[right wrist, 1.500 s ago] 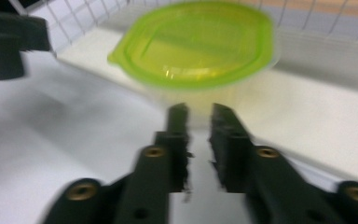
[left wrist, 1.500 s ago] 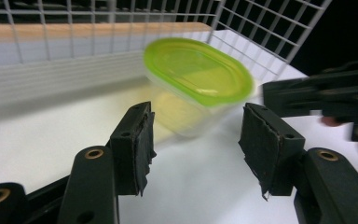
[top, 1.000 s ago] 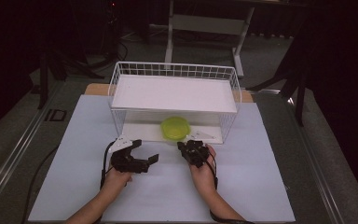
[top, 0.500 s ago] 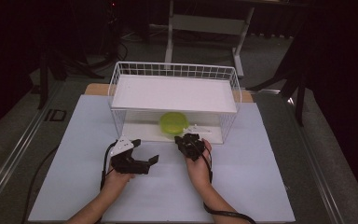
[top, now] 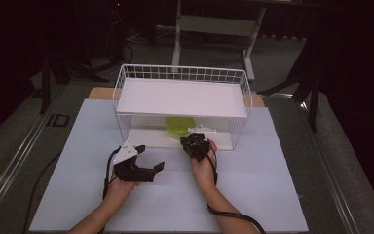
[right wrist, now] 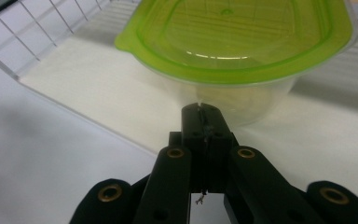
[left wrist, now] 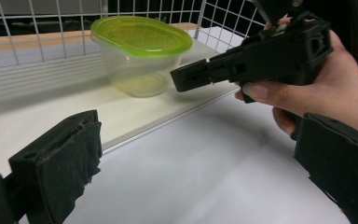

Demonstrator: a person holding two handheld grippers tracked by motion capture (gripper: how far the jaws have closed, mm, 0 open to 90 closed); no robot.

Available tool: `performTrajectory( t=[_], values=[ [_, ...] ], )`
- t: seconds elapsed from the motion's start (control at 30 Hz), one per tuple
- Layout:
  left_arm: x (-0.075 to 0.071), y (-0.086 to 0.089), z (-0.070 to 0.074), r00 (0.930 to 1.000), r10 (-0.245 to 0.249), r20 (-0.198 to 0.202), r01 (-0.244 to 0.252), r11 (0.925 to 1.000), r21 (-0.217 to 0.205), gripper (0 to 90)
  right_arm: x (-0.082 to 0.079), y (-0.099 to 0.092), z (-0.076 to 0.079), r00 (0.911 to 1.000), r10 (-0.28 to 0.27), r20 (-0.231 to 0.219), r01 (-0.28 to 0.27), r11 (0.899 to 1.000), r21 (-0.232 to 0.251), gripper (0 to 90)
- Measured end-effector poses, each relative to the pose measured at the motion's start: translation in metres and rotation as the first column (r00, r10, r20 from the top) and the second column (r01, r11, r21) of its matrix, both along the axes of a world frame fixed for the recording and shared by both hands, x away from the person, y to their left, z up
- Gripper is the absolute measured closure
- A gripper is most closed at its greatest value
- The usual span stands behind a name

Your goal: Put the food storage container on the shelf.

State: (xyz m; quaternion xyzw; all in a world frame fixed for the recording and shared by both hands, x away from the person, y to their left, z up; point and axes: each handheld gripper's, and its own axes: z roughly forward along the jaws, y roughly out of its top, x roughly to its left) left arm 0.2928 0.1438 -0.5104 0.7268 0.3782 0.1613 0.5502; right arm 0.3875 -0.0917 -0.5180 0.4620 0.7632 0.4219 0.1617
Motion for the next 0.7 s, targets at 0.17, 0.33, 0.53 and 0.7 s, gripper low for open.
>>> performTrajectory(
  t=[0.17,0.33,0.53,0.7],
  values=[
    [0.0,-0.001,0.0,1.0,-0.002,0.006,0.002,1.0,0.002,1.6,0.004,-0.001,0.001,0.9999,-0.014,-0.006,0.014,1.0,0.007,88.0],
    [0.0,-0.004,0.0,0.9999,-0.013,0.008,0.013,0.9999,0.01,1.6,-0.003,-0.004,0.004,1.0,0.006,0.006,-0.006,1.0,0.015,85.8],
    [-0.002,-0.007,0.003,0.9994,-0.022,0.028,0.021,0.9997,0.012,1.6,-0.02,-0.013,0.009,0.9994,0.033,0.007,-0.033,0.999,0.039,83.3],
    [-0.004,-0.01,0.007,0.9989,-0.037,0.03,0.037,0.9993,0.004,1.6,-0.035,-0.021,0.019,0.9975,0.056,0.043,-0.058,0.998,0.039,74.3]
  ],
)
